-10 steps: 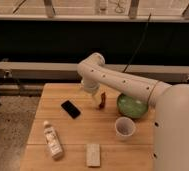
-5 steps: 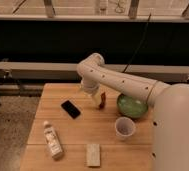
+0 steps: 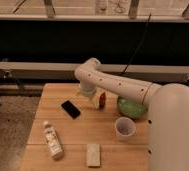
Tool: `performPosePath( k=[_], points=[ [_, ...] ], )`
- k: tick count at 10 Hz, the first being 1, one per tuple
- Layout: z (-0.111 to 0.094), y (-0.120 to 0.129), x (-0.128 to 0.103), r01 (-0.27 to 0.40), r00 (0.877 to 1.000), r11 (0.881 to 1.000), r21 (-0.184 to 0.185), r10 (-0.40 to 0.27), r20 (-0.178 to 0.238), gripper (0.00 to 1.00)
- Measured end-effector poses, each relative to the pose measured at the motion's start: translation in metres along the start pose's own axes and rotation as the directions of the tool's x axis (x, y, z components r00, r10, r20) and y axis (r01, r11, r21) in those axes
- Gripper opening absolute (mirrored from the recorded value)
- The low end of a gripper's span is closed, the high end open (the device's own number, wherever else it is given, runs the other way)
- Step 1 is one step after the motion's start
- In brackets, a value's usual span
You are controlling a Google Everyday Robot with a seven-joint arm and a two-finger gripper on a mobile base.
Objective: Push the eraser across the table
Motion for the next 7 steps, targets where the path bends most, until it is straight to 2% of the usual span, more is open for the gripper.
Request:
performPosePath(
  k=[1,2,7],
  points=[
    [0.004,0.000,-0.003,0.004,1.000,1.000,0.000,-0.004,0.008,0.75],
    [0.009,0.000,-0.007,0.011,1.000,1.000,0.004,-0.011,0.018,0.62],
    [0.024,0.002,-0.026,0.060,0.996,0.998,0.032,-0.062,0.057,0.12]
  ],
)
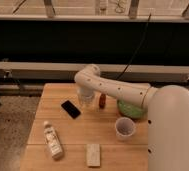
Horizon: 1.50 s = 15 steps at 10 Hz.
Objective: Push the eraser across the table
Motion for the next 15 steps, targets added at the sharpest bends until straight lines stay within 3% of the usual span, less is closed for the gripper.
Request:
performPosePath(
  k=[2,8,15],
  points=[
    [0.006,-0.001,-0.007,0.032,0.999,0.999,0.007,-0.032,0.010,0.00],
    [0.029,0.002,-0.023,0.133,0.990,0.991,-0.014,-0.133,0.039,0.00],
    [0.043,0.001,-0.030,0.185,0.981,0.983,-0.015,-0.184,0.054,0.00]
  ],
)
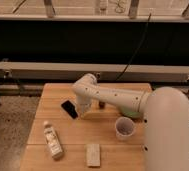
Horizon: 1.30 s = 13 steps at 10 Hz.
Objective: Push the eraser across the table
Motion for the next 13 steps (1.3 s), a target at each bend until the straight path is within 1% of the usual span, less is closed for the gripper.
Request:
performPosePath(
  k=[3,8,13],
  points=[
    [0.003,-0.009,-0.001,0.026,1.000,1.000,0.003,-0.026,0.004,0.00],
    [0.004,-0.019,-0.002,0.046,0.999,0.999,-0.002,-0.046,0.008,0.00],
    [0.006,-0.039,-0.007,0.081,0.997,0.997,-0.006,-0.081,0.019,0.00]
  ],
)
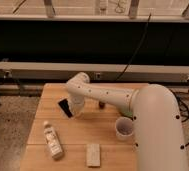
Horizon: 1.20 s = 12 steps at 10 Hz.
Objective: Push the eraser across the table
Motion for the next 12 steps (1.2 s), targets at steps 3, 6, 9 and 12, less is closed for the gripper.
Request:
performPosePath(
  k=[3,6,9,12],
  points=[
    [0.001,-0.011,-0.001,0.020,1.000,1.000,-0.004,-0.020,0.007,0.00],
    [0.002,-0.022,-0.003,0.038,0.999,0.999,-0.005,-0.038,0.012,0.00],
    [0.002,-0.033,-0.004,0.054,0.998,0.999,-0.007,-0.053,0.016,0.00],
    [0.002,-0.043,-0.003,0.069,0.998,0.998,0.001,-0.069,0.016,0.00]
  ],
)
